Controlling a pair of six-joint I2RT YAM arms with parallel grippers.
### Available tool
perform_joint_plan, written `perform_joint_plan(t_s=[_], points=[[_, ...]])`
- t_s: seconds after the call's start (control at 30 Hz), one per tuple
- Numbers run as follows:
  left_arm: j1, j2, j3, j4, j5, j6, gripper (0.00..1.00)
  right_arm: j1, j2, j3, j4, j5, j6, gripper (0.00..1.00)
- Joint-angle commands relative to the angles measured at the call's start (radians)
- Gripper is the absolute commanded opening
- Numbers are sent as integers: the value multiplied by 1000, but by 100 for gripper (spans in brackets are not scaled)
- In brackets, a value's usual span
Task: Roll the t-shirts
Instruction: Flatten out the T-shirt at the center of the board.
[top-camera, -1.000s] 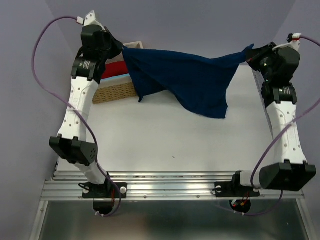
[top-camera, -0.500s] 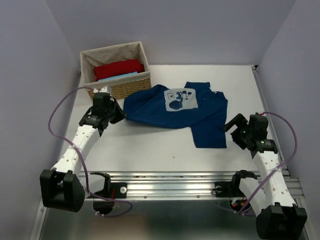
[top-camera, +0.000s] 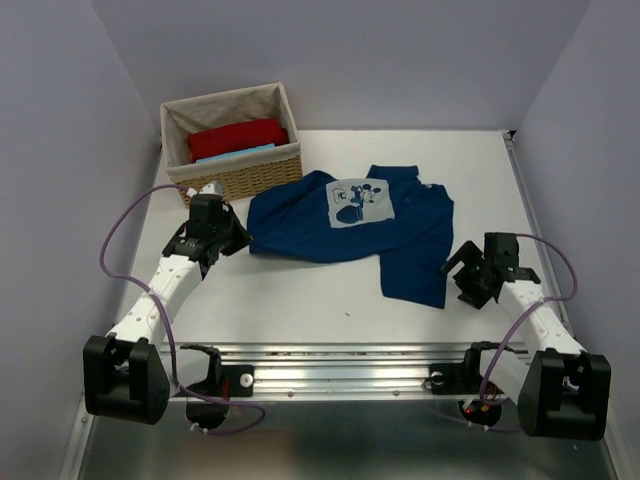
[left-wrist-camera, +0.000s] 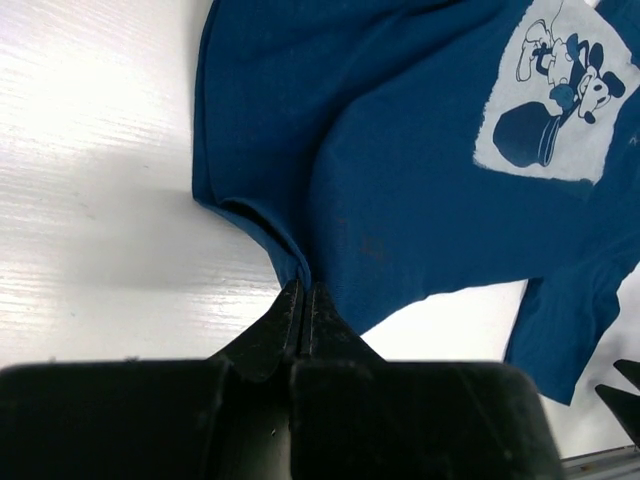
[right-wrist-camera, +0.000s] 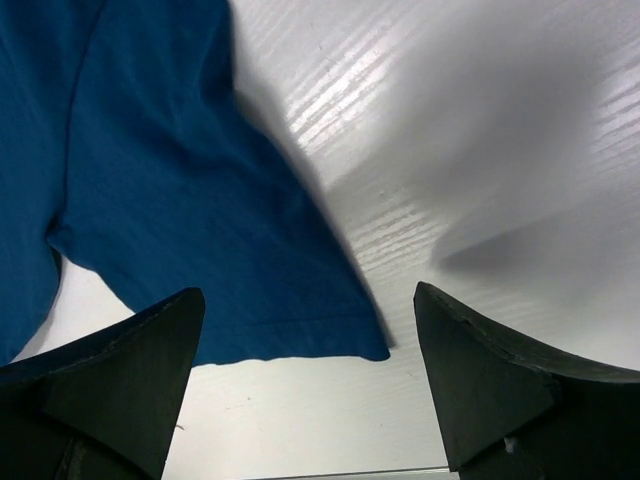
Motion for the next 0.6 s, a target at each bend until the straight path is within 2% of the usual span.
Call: perform_joint_plan(t_s=[0.0,0.2,0.27,0.43,0.57], points=[[-1,-3,25,41,-21,-10,0,-8,-28,-54,58,-11,30,91],[0,5,20,46,-21,-20,0,-8,-62,-158,100,-26,102,91],[-1,8,22,44,-24,-20,0,-8,-42,-176,161,-69,119,90],[-1,2,22,43,-39,-30,0,18,62,-163,294,-100,150,87],[0,-9,16,49,-48,-44,0,42,137,-109,391,-106,178,79]])
